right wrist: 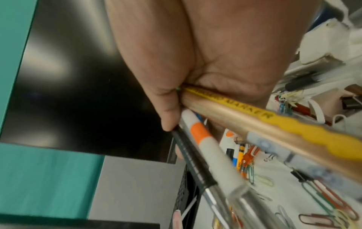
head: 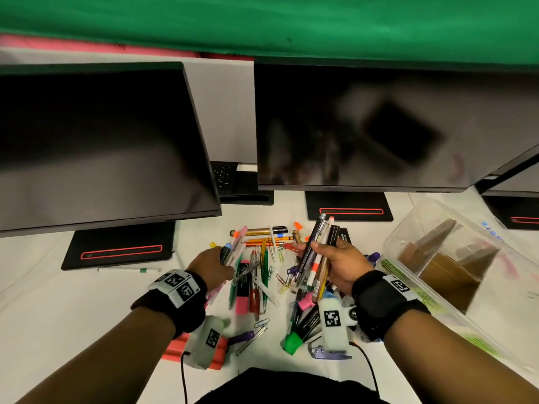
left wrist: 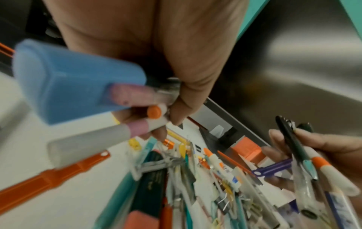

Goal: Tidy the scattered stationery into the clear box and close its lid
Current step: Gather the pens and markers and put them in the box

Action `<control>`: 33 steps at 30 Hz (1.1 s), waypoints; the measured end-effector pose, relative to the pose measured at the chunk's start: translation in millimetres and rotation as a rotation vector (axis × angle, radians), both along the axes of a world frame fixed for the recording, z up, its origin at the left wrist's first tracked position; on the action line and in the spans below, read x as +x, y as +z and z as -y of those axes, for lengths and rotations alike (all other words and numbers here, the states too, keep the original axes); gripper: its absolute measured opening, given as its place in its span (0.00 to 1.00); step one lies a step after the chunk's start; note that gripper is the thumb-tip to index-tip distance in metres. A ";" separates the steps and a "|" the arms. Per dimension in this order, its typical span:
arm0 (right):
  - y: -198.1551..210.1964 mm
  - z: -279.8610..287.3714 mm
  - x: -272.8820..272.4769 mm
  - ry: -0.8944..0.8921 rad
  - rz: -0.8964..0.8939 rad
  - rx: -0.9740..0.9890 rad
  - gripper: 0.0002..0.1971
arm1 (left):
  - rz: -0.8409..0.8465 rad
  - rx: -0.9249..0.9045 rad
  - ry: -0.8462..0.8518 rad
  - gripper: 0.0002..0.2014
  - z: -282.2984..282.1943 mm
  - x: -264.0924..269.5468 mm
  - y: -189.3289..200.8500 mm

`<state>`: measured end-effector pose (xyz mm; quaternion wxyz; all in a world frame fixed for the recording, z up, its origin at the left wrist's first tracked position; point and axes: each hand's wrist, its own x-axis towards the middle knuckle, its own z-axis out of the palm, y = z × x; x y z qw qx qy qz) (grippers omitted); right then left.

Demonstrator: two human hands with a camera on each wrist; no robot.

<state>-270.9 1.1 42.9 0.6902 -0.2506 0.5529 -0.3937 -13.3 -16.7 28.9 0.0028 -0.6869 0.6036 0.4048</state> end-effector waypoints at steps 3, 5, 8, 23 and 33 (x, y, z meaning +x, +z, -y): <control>4.3 -3.1 -7.7 -0.058 0.115 0.044 0.16 | -0.070 -0.038 -0.023 0.10 0.6 -9.6 12.8; 8.1 -5.5 -12.3 -0.084 0.162 0.058 0.15 | -0.127 -0.042 -0.029 0.10 1.0 -18.7 20.4; 11.1 -9.7 -18.2 -0.117 0.232 0.077 0.17 | -0.246 -0.012 0.017 0.03 0.9 -33.9 25.9; 18.0 -22.0 -33.8 -0.078 0.282 0.185 0.13 | -0.294 0.031 -0.060 0.07 -9.5 -96.6 32.0; 31.8 -20.3 -55.7 -0.208 0.155 0.148 0.07 | -0.220 -0.046 -0.197 0.03 -0.3 -122.0 32.2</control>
